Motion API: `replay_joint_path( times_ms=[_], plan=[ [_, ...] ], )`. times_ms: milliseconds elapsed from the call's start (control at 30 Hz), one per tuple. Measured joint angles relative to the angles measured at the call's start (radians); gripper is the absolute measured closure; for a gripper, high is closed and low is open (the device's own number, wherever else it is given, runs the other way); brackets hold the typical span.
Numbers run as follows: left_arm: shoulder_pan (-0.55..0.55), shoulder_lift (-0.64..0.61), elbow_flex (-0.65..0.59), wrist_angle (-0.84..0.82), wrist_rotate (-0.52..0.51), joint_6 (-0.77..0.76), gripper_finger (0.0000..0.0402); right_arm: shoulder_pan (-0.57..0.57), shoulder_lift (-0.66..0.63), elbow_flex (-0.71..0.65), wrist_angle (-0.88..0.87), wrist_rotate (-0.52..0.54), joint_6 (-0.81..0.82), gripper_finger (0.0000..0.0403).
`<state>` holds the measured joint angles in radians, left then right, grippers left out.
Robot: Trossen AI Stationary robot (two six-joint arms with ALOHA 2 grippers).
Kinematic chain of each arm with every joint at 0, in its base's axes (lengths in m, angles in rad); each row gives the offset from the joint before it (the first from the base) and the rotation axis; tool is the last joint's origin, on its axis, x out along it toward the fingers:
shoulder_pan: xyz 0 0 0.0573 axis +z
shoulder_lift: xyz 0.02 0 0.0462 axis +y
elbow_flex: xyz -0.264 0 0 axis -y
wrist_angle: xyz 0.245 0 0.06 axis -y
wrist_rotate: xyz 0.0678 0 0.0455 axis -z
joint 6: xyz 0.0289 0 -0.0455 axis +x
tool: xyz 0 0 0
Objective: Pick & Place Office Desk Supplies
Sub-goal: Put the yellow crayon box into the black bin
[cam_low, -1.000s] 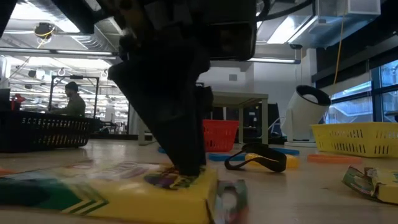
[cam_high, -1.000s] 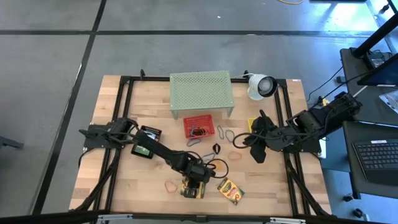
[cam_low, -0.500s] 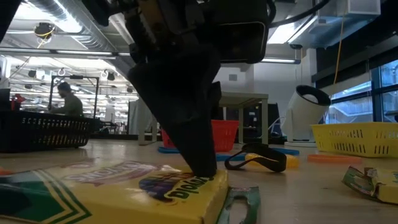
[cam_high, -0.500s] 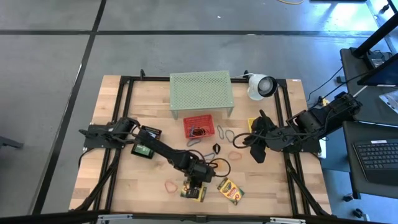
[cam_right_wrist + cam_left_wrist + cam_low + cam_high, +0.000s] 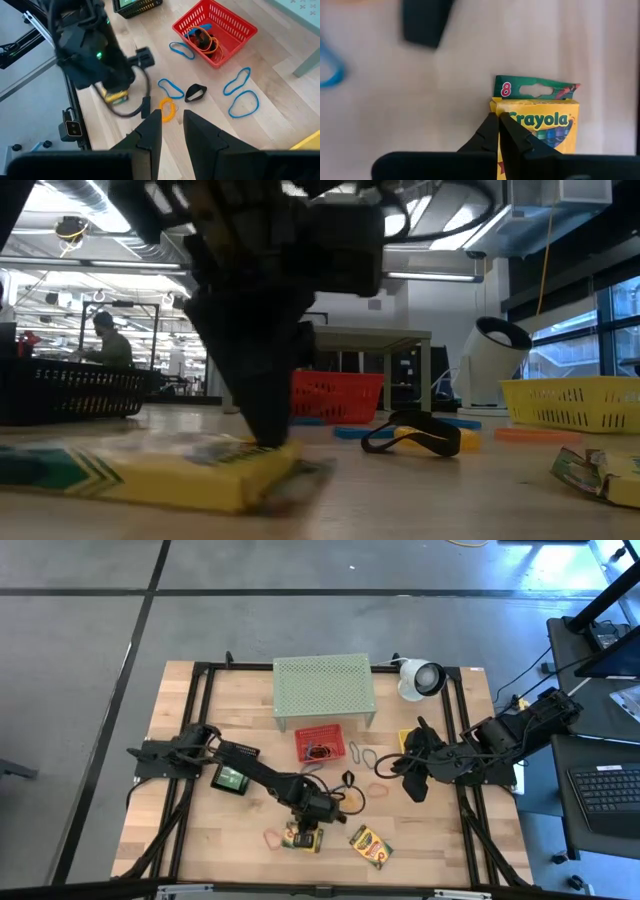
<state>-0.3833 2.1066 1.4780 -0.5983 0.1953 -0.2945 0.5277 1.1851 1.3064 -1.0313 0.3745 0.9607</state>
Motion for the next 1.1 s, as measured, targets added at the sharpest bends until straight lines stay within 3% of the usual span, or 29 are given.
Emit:
replay_joint_path(
  times_ms=[567,767,933,1100],
  plan=[
    [0.081,-0.165,-0.002,-0.077,-0.054,-0.003,0.0401,0.0,0.0,0.0,-0.002,0.003,-0.007,0.0321],
    [0.087,-0.17,-0.001,-0.112,-0.051,0.0,0.0401,0.0,0.001,0.0,-0.002,0.011,0.005,0.0321],
    [0.084,-0.171,0.0,-0.116,-0.05,-0.004,0.0401,0.025,0.013,-0.034,0.0,0.096,0.09,0.0321],
    [0.084,-0.175,0.0,-0.12,-0.046,-0.01,0.0401,0.06,0.014,-0.157,0.095,0.133,0.24,0.0321]
  ],
)
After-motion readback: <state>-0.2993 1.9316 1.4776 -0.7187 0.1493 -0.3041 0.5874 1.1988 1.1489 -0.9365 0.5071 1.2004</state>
